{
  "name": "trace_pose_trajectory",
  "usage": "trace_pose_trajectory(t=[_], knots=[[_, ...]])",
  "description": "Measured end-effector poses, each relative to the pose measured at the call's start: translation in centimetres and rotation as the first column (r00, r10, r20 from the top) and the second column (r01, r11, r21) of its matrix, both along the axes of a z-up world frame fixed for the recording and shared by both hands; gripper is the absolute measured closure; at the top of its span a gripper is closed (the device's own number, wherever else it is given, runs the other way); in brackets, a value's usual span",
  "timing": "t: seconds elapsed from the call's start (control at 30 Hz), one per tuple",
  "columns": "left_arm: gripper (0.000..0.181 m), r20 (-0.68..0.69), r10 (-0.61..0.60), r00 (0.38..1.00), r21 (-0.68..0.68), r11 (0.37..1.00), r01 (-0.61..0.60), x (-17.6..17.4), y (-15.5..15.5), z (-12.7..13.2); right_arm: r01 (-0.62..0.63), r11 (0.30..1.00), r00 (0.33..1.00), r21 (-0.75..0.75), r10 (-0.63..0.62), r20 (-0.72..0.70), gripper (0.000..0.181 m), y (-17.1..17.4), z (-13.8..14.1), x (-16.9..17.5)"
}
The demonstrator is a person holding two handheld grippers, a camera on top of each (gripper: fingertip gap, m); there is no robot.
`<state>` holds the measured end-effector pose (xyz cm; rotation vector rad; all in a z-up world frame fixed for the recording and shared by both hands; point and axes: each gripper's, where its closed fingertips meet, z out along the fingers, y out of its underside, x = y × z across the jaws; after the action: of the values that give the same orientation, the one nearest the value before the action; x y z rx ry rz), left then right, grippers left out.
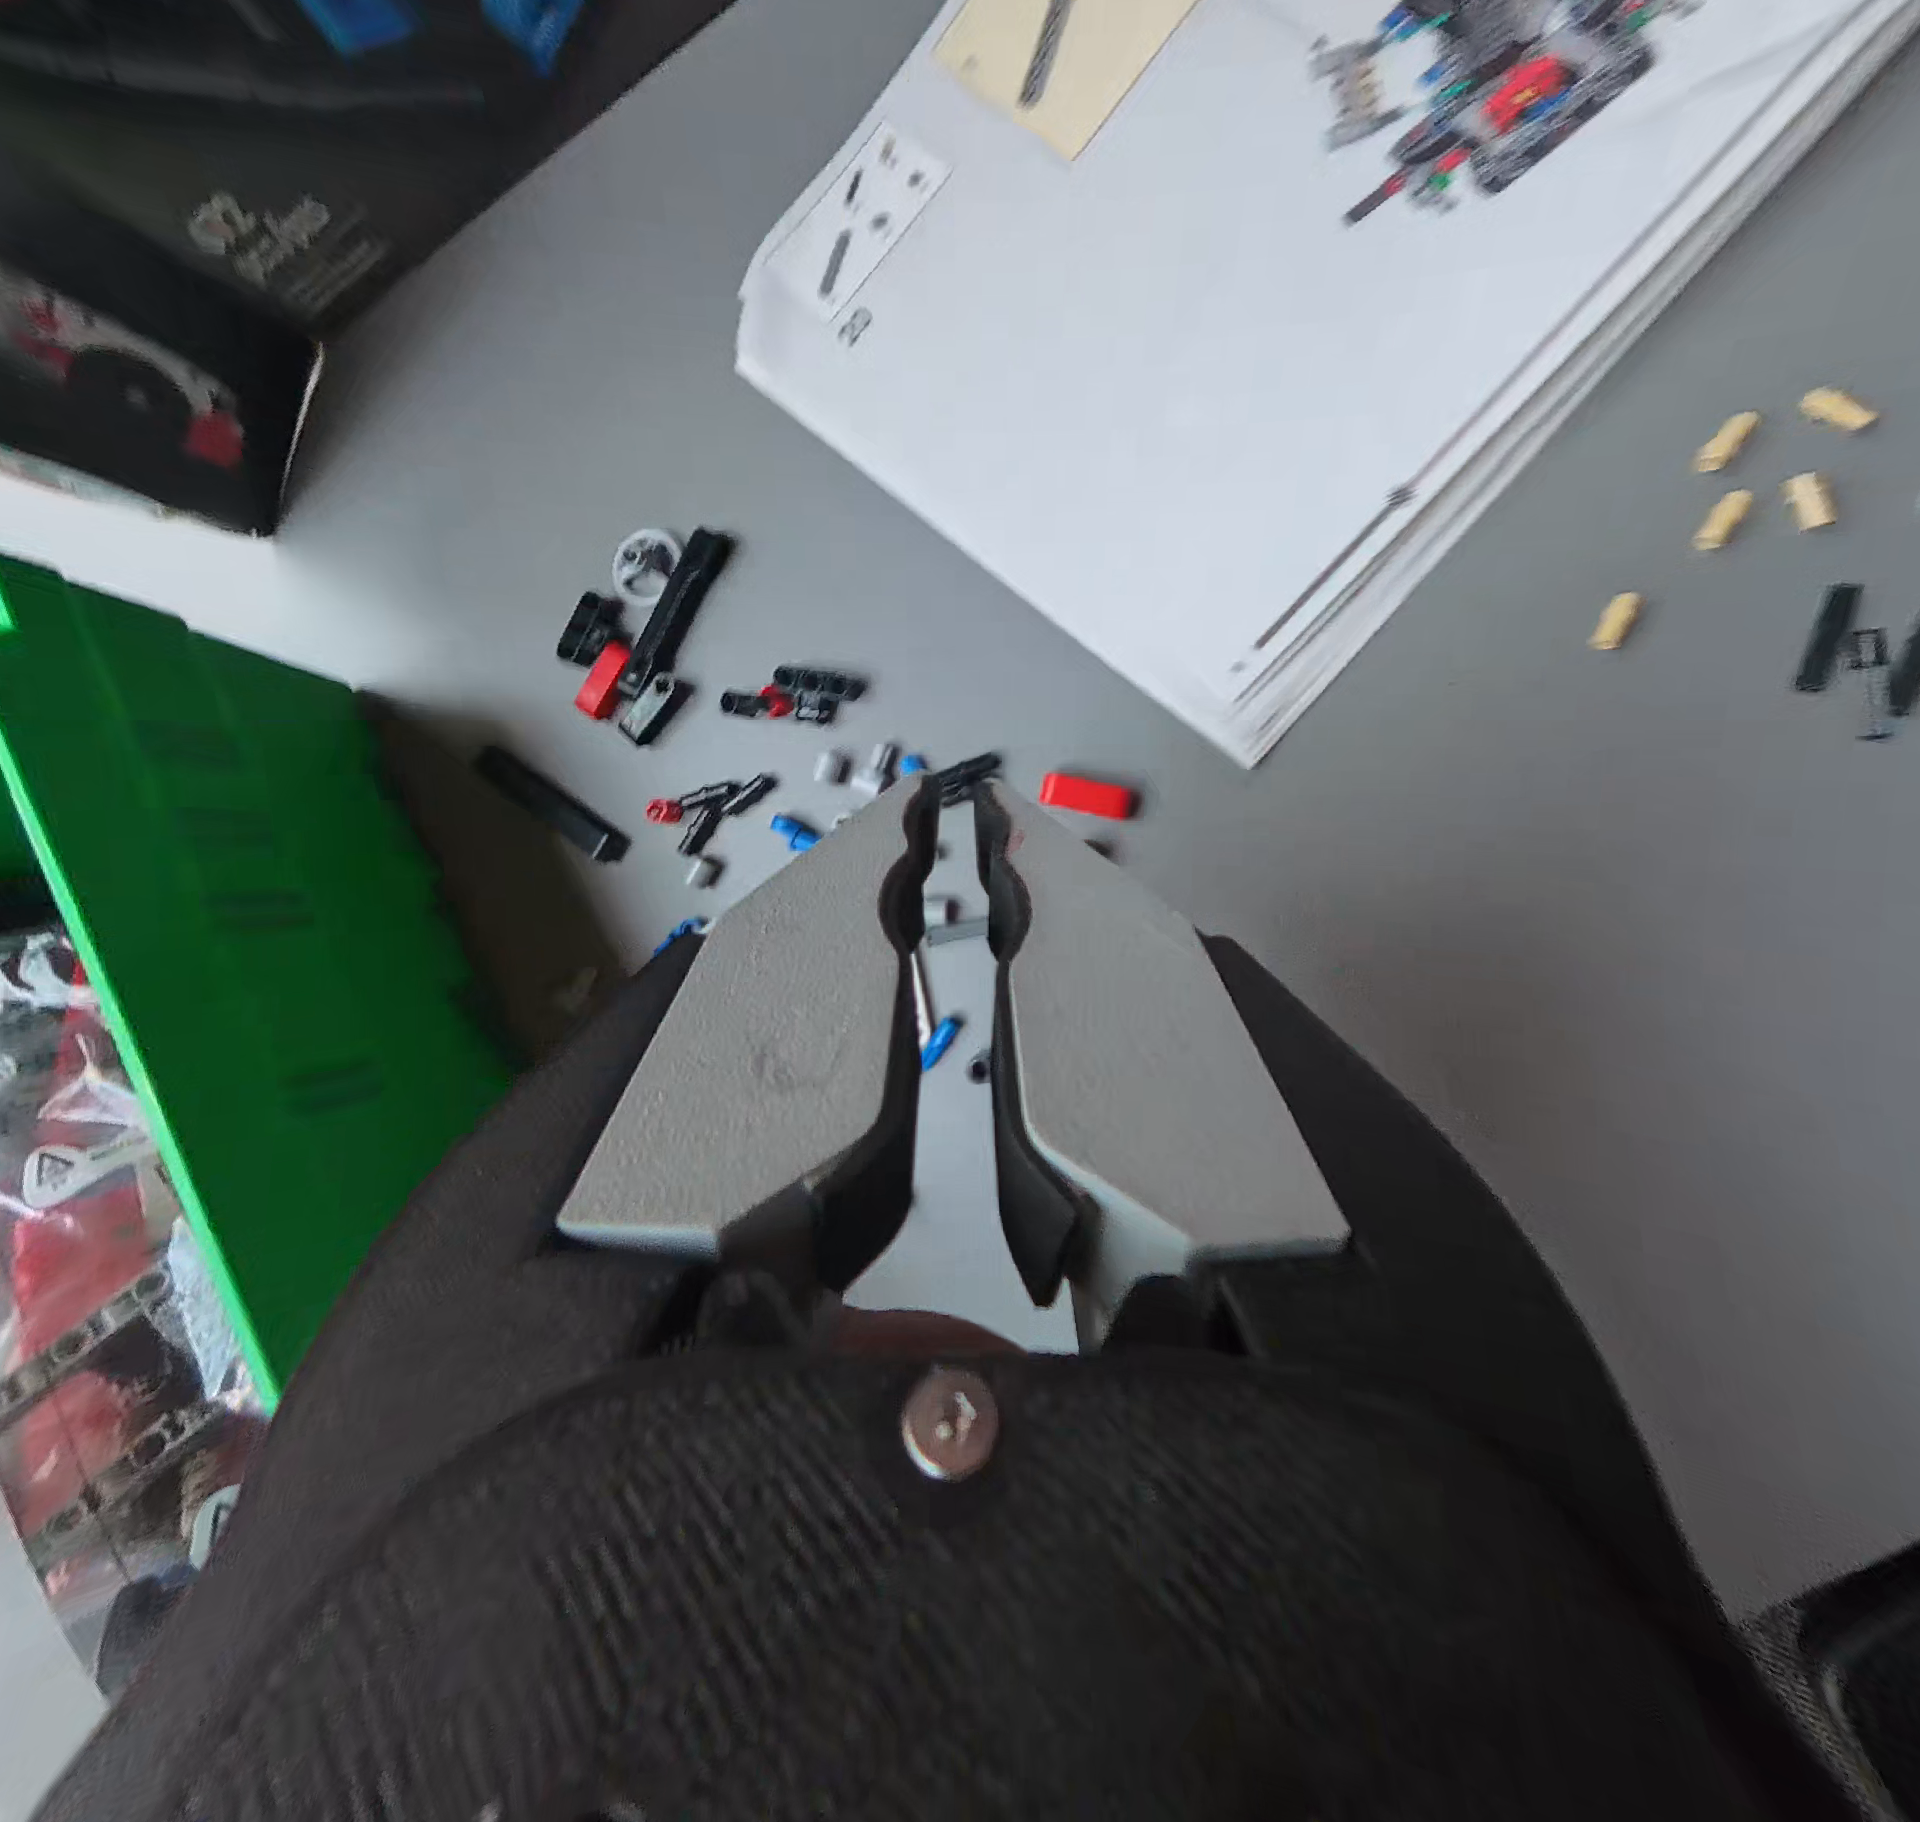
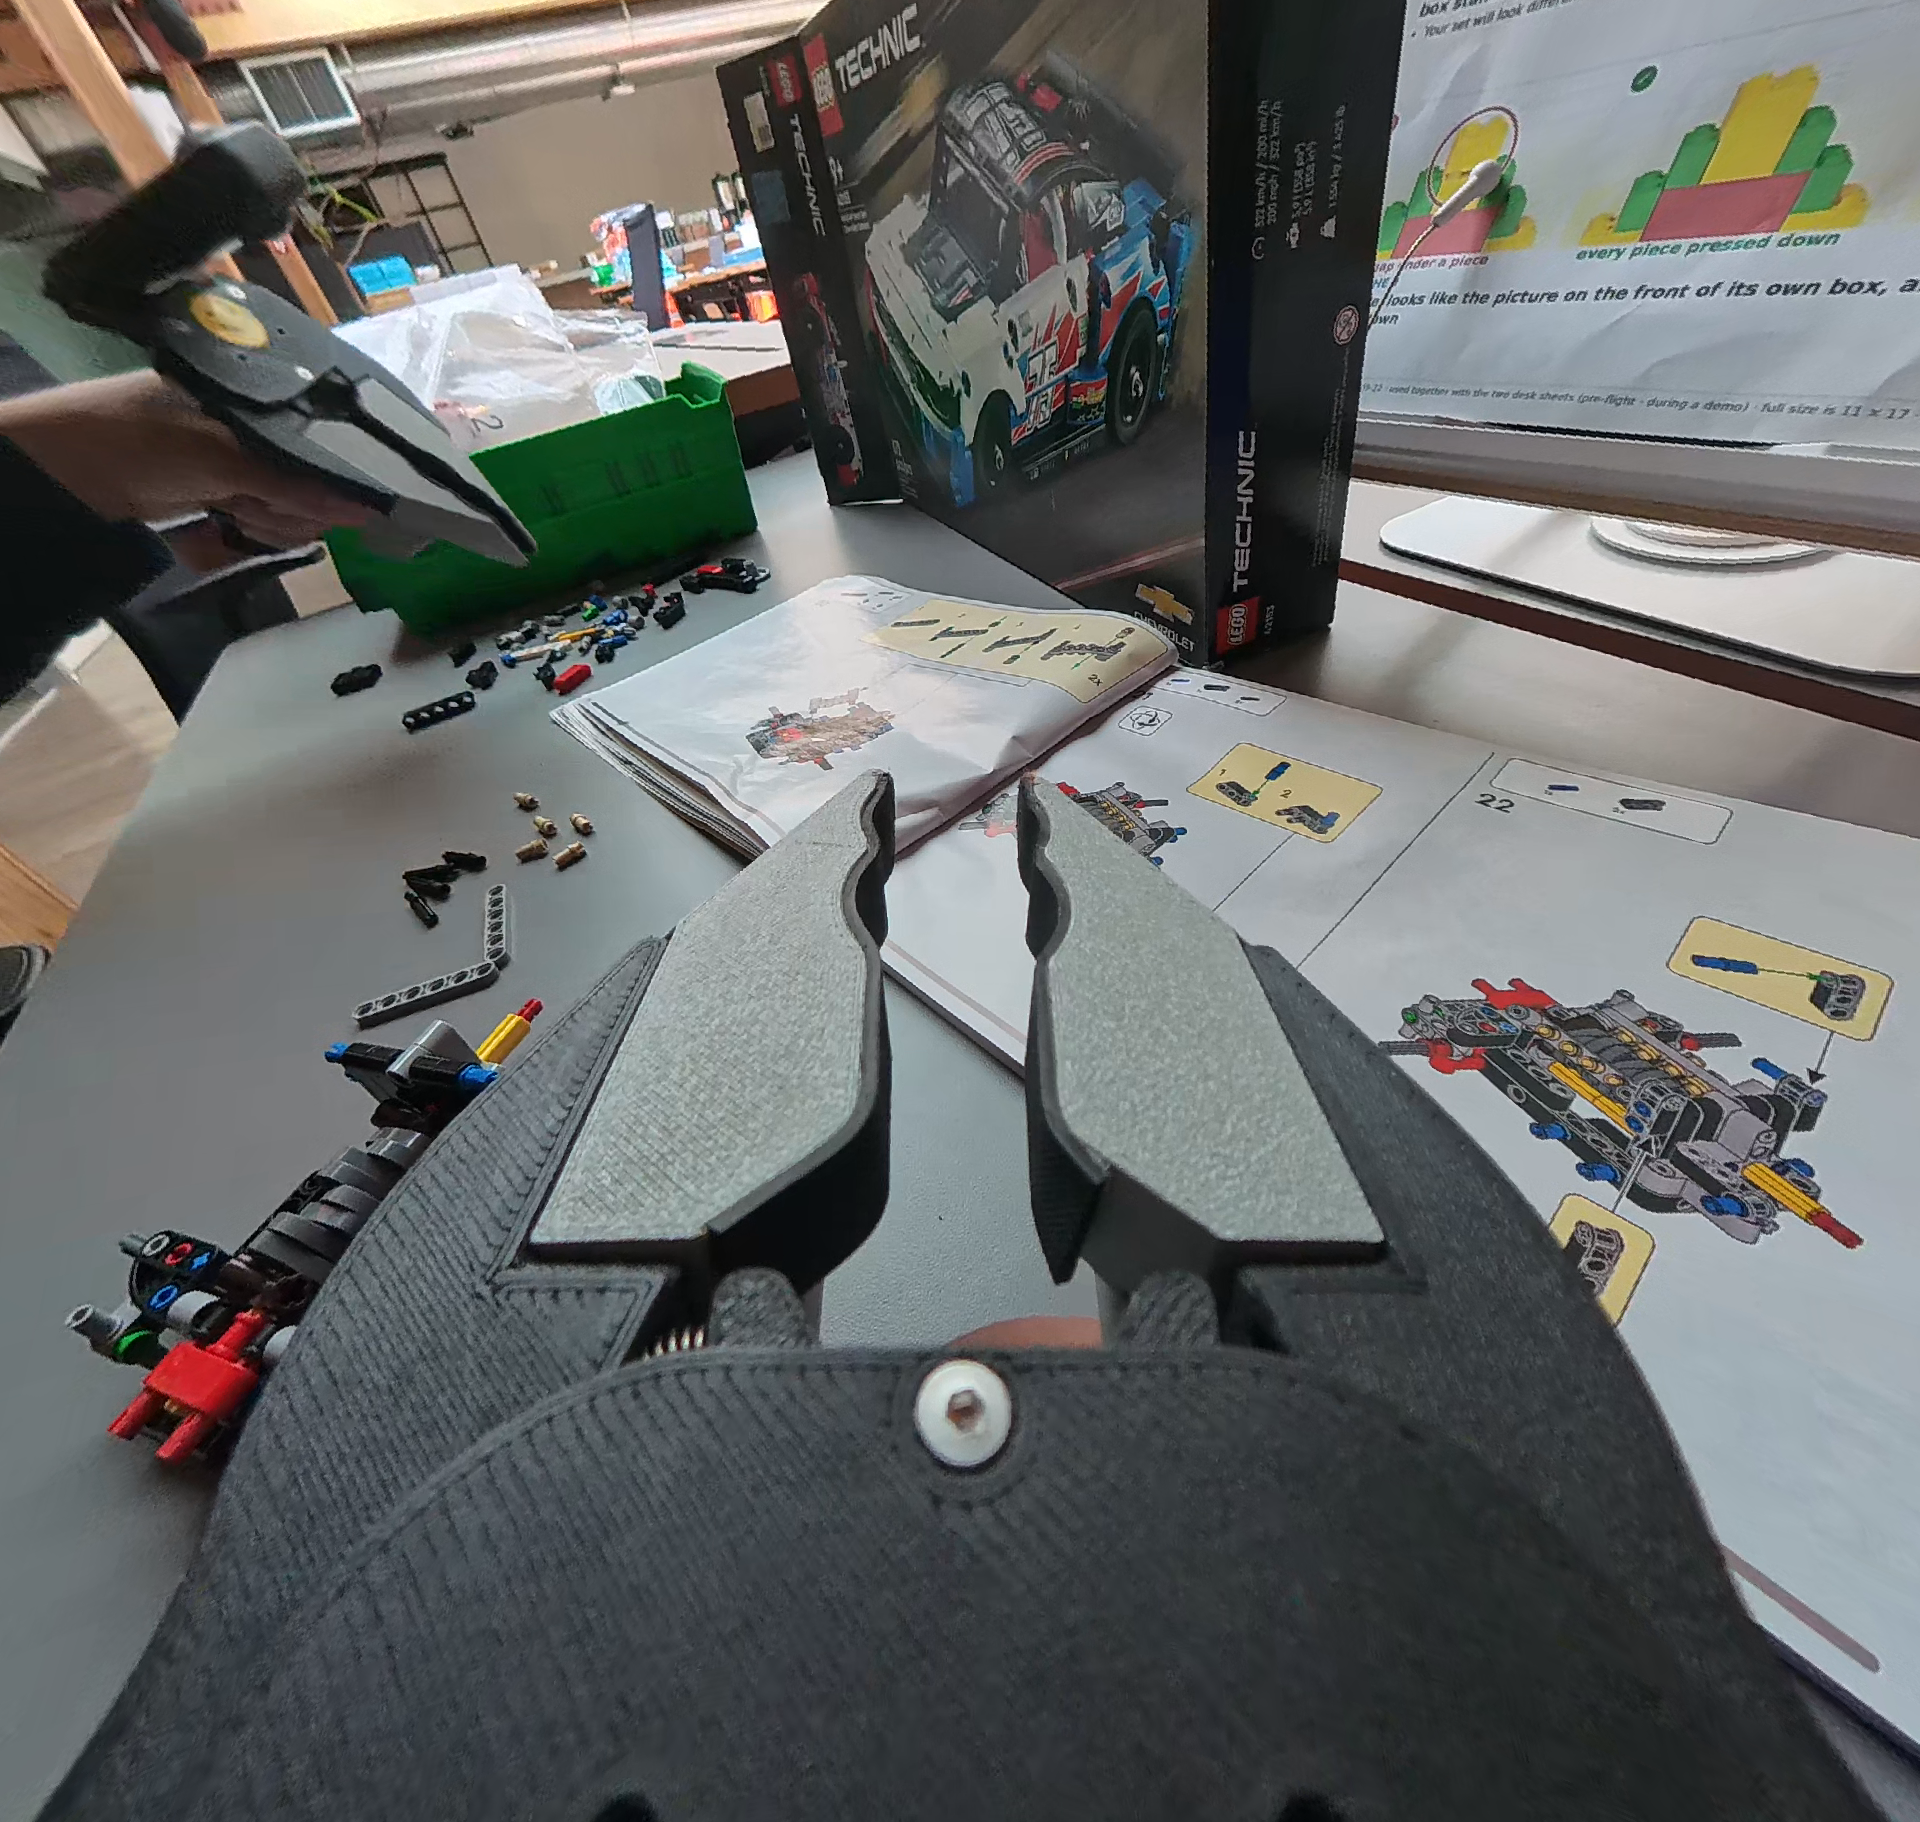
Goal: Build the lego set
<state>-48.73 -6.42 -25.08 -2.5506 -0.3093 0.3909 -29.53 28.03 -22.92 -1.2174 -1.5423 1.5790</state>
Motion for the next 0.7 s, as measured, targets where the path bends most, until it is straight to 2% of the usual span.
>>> trace_pose_trajectory(t=[0.03,0.27,0.43,0.63,0.7], knots=[[0.177,0.021,0.034,0.999,-0.014,0.999,-0.033,-0.9,-0.8,-0.8,0.000,1.000,1.000,-0.001,0.000,0.001,0.161,0.0,0.0,0.0],[0.173,0.084,0.046,0.995,-0.107,0.994,-0.037,-2.9,-2.3,-5.0,0.010,1.000,1.000,-0.022,-0.010,-0.002,0.161,0.3,0.1,0.0],[0.173,0.075,-0.002,0.997,-0.130,0.991,0.012,-3.3,-1.5,-5.7,0.010,0.999,1.000,-0.042,-0.010,-0.003,0.160,0.5,0.2,0.0],[0.167,0.123,0.008,0.992,-0.167,0.986,0.013,-3.7,-1.1,-6.6,0.008,0.999,1.000,-0.050,-0.008,-0.002,0.160,0.6,0.2,0.0],[0.171,0.134,0.007,0.991,-0.158,0.987,0.014,-3.6,-0.9,-6.7,0.007,0.999,1.000,-0.050,-0.007,-0.002,0.160,0.6,0.2,0.0]])
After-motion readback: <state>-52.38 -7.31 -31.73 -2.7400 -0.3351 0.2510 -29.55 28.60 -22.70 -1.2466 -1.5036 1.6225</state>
